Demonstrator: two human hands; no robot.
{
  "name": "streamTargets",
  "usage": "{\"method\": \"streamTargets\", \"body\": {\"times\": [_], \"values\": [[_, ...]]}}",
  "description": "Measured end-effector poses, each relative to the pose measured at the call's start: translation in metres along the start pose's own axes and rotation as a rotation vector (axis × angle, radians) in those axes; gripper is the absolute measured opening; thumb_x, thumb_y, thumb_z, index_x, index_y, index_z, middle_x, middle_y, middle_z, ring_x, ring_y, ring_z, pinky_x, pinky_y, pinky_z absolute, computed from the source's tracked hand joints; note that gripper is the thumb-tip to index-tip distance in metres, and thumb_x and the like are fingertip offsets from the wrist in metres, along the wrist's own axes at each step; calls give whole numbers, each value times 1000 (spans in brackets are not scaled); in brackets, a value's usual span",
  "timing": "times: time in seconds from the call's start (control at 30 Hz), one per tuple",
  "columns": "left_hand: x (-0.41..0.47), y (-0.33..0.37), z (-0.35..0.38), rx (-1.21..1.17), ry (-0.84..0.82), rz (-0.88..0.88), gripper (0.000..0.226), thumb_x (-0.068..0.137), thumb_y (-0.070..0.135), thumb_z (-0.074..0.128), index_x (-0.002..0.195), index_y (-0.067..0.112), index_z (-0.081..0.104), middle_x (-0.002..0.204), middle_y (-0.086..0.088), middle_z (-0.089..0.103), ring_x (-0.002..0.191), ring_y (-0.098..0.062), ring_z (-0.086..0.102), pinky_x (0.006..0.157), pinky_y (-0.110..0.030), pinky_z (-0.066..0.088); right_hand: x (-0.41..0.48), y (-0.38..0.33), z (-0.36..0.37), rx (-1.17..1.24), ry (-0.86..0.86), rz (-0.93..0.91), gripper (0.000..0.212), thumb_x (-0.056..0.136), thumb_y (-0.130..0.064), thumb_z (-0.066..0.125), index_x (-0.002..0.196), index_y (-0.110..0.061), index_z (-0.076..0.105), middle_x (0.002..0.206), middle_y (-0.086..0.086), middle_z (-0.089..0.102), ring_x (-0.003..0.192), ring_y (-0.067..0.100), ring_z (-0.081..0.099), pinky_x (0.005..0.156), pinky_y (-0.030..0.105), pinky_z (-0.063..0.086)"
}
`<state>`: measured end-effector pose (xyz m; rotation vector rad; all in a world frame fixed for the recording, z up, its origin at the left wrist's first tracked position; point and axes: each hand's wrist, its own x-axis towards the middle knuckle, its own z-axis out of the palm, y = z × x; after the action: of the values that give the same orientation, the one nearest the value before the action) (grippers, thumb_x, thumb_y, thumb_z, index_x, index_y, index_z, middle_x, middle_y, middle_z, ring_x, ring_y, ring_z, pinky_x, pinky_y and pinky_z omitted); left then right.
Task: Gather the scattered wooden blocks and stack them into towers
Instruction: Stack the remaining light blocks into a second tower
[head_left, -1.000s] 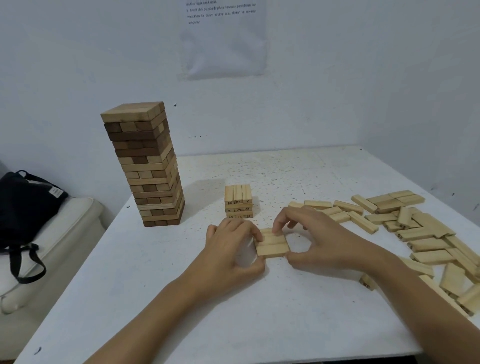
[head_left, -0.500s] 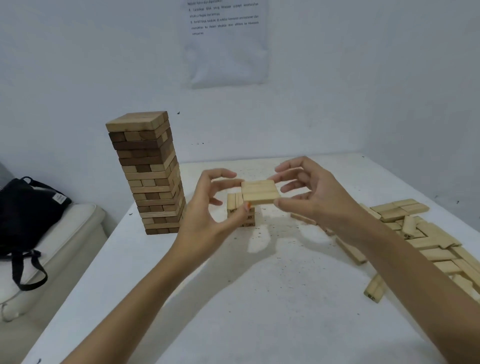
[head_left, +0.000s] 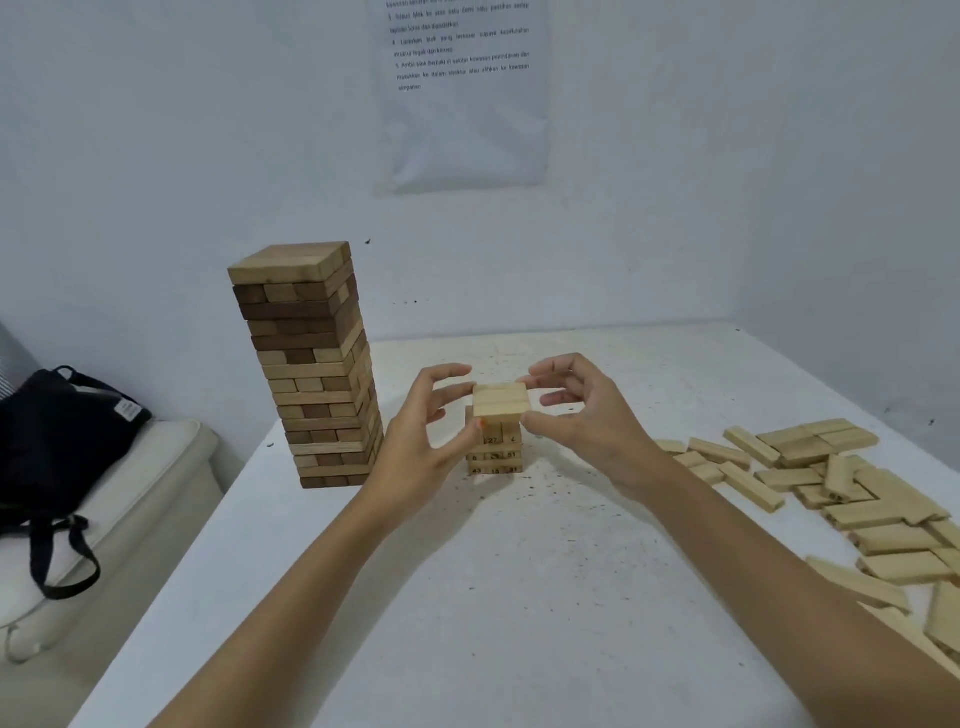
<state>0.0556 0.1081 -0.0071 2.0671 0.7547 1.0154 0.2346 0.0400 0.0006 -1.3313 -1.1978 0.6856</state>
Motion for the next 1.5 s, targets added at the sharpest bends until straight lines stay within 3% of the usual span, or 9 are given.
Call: {"method": "streamTargets", "body": {"times": [0.23,0.43,0.83,1.03,1.2,1.27,1.33,1.37,1.5], "values": [[-1,-8,-5,45,-13,-26,44,90,16,64,126,29,44,121,21,57,119,12,47,99,-12,34,0,12,8,-21,-2,4,39,78,-7,74,108,-25,57,113,-11,64,109,17,54,80,22,46],[-1,-12,-6,72,-27,-63,46,90,21,63,129,33,43,129,12,58,127,-2,46,107,-23,33,2,16,12,-19,2,16,39,78,-7,73,110,-23,58,114,-11,64,111,18,53,80,23,46],[-4,-7,-3,87,-48,-111,49,93,20,59,136,31,38,139,4,50,132,-4,40,109,-26,32,1,18,13,-37,-4,23,38,79,-12,73,110,-26,58,119,-11,60,112,15,52,83,24,45],[-9,4,1,-51,41,-229,49,102,35,35,149,32,24,154,13,26,141,-4,23,112,-26,22,4,10,-1,-25,-81,11,55,80,-10,74,124,-35,52,130,-16,52,121,8,45,91,25,38],[-17,26,13,-317,69,-462,50,100,53,23,148,39,21,155,17,20,142,-4,19,111,-29,14,16,11,-12,-226,-360,32,81,75,-25,82,139,-43,35,138,-19,47,131,4,37,105,27,30],[-19,32,18,-404,25,-439,45,100,51,18,143,40,30,137,26,38,122,14,38,98,-13,22,20,15,-11,-260,-407,34,85,72,-29,84,139,-45,34,136,-20,50,133,3,36,110,29,28],[-23,44,20,-375,-36,-417,32,103,41,13,112,42,43,92,30,48,67,31,46,65,5,33,22,17,-7,-253,-399,20,85,70,-29,86,138,-44,37,132,-20,54,132,1,39,113,33,28],[-25,52,21,-371,-56,-398,31,103,39,11,98,42,42,81,30,44,52,31,43,51,8,31,22,18,-5,-239,-389,13,84,69,-29,86,137,-44,39,130,-20,57,130,0,41,113,33,29],[-23,50,21,-385,-61,-377,40,103,38,9,83,42,43,75,33,43,48,32,42,48,10,29,23,19,2,-191,-348,1,79,68,-28,86,133,-43,45,120,-19,64,121,-5,50,110,31,31]]}}
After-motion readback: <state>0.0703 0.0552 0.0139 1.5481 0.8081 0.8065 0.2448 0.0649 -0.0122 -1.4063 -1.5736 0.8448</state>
